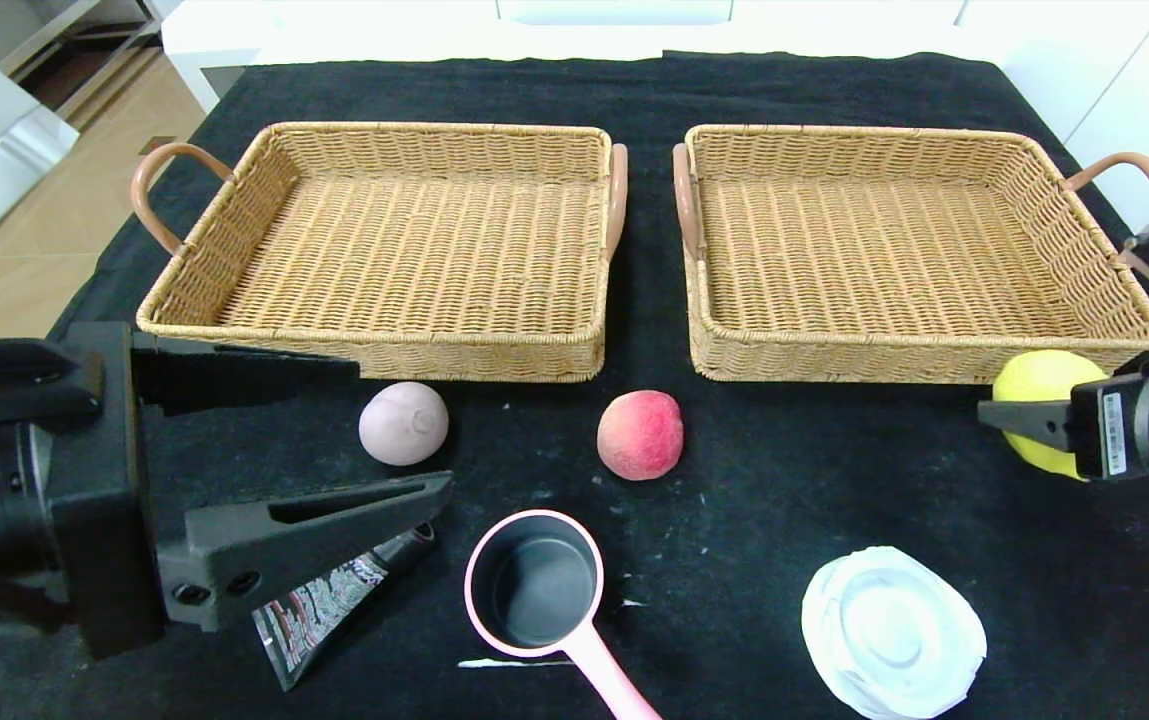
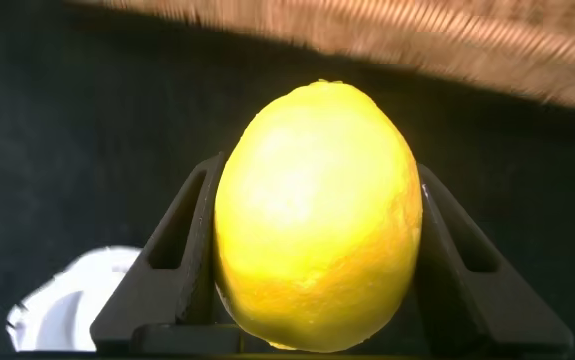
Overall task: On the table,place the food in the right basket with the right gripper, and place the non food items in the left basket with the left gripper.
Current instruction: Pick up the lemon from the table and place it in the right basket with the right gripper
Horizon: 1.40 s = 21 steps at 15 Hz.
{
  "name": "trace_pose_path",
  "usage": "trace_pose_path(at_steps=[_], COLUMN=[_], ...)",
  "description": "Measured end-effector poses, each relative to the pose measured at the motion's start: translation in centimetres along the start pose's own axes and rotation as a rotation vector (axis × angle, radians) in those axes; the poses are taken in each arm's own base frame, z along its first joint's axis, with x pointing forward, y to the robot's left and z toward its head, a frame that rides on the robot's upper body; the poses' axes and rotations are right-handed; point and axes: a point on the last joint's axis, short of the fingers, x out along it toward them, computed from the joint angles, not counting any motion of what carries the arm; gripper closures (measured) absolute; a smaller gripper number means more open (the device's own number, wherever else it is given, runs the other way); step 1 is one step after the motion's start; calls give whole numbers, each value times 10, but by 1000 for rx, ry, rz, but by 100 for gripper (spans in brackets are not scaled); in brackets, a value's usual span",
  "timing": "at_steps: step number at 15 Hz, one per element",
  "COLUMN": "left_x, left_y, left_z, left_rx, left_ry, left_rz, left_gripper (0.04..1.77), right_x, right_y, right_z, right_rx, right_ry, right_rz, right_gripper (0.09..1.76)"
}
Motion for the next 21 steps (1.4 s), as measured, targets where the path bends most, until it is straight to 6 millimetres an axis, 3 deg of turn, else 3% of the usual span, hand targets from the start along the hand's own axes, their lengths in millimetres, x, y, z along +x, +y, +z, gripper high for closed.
trace_pose_path(at_steps=[5,9,21], left_x=[0,-1,-4], left_y=[0,0,-1], left_z=[0,0,1], left_rx=[0,1,1], left_ry=[-1,-3,-12], left_rz=[-1,0,2], left_gripper=[9,9,9], right_x=[-12,-10,41], right_y=[-5,-10,-26], right_z=[35,62,114], right_rx=[21,36,61], right_ry=[-91,-160,-240], right_rz=[-18,-38,-100], right_gripper=[71,71,71])
